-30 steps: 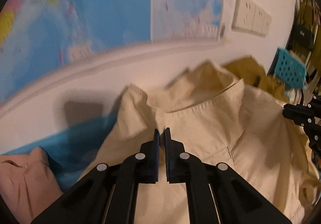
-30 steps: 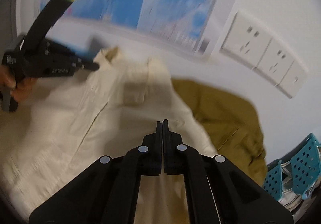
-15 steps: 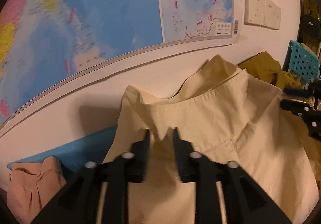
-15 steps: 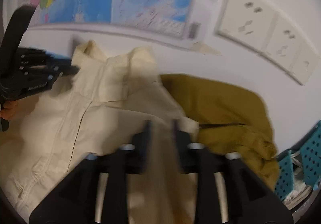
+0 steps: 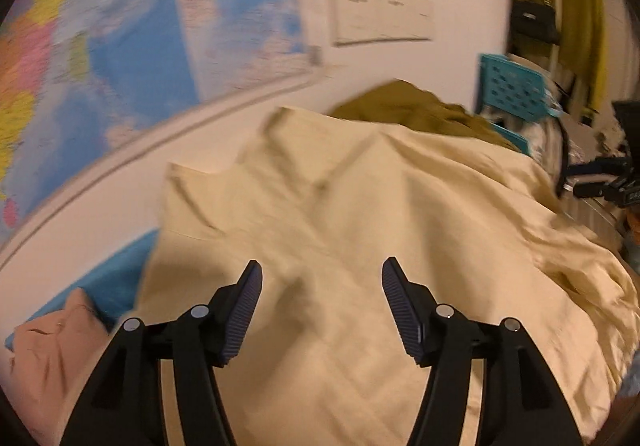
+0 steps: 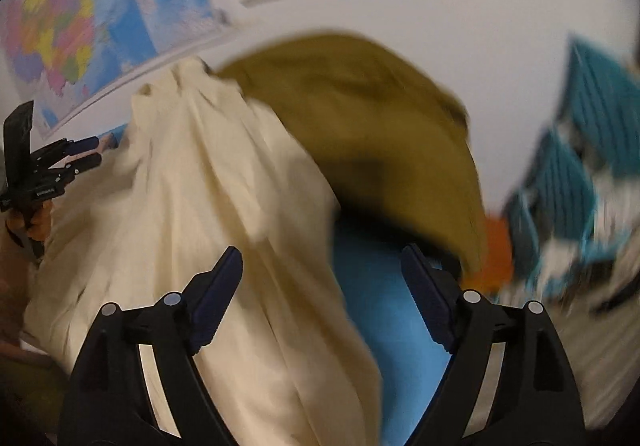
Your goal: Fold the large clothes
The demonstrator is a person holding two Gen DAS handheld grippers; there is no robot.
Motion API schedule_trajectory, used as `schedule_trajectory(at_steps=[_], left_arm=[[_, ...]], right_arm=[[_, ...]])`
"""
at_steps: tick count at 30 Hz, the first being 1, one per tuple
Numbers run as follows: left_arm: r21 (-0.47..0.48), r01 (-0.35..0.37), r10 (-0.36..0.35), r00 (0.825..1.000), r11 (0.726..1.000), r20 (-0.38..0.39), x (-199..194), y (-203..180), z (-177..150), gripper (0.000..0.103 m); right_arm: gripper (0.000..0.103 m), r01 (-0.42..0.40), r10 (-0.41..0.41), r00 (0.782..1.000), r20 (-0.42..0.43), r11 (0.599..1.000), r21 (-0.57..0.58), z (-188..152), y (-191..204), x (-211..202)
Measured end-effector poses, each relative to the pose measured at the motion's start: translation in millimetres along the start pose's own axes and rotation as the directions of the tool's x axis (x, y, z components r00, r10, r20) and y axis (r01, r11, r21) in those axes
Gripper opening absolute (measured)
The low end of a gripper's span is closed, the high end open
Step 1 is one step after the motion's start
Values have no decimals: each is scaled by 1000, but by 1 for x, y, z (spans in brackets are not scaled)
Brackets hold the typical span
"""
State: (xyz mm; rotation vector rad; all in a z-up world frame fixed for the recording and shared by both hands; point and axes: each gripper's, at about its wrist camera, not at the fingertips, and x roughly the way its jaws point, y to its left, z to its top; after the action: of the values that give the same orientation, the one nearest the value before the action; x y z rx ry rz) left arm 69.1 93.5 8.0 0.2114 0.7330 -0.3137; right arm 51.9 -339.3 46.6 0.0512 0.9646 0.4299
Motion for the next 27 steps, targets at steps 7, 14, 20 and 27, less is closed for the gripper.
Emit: schedule_trajectory(at_steps=[7,14,20,27], left_arm=[[90,60,-56,997,994,-48,24,-52,-5,60],[98,79,-73,995,992,-63,37,-73,0,60],[104,90,-85,995,990,-51,44,-90,14,60],[107,123,-113,989,987,-95,75,-112,20,60]], right_arm=[[78,-110,116,984,-136,993,50,-81,-8,-1],[5,-81,81,996,-29,997,1,-59,-9,-43],[6,49,-39,990,135,996,-68,14,-20,-114],[64,118,-118,993,13,990,-74,-5,-8,-72]])
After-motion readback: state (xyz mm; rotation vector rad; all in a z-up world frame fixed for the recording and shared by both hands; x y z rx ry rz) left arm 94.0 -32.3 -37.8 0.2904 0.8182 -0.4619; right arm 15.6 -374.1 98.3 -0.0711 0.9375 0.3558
